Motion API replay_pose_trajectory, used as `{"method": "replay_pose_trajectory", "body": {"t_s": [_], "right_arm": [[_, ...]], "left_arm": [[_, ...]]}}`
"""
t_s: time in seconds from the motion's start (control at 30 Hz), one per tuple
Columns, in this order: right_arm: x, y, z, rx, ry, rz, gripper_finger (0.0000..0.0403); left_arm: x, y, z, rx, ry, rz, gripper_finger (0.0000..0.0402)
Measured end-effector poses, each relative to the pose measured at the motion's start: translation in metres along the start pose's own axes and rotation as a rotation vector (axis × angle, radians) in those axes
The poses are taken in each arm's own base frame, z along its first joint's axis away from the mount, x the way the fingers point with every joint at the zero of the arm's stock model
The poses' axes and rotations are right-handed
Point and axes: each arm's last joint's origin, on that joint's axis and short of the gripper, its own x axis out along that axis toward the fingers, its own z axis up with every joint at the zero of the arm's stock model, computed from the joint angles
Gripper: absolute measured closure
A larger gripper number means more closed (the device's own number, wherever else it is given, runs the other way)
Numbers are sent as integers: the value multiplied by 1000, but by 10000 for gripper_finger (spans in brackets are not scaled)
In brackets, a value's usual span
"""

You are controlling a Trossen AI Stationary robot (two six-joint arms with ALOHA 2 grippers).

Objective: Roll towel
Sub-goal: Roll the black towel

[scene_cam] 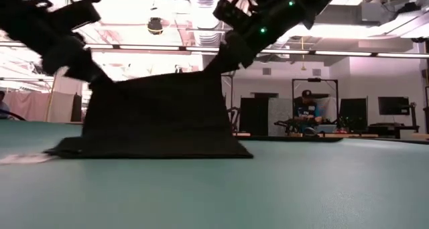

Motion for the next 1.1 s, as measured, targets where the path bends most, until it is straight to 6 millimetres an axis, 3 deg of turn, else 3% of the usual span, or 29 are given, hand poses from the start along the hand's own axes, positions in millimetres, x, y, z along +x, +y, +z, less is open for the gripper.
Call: {"method": "replay_pose_trajectory", "body": {"t_s": [0.3,0.53,0.7,0.93,1.0,1.1], "right_arm": [[-3,-40,2,-70,9,-236,397],[-7,-57,11,-140,-36,-388,397],[-10,-40,11,-152,-10,-306,397],[-26,17,15,-205,11,-141,397],[-31,28,18,-264,2,-135,397],[-34,23,23,-293,-12,-193,397]], "left_arm": [[28,53,44,190,-38,302,401],[33,75,77,215,-173,386,401],[29,68,77,158,-207,327,401],[29,31,44,159,-123,228,402],[26,23,46,185,-139,253,401],[26,23,65,218,-163,287,401]]}}
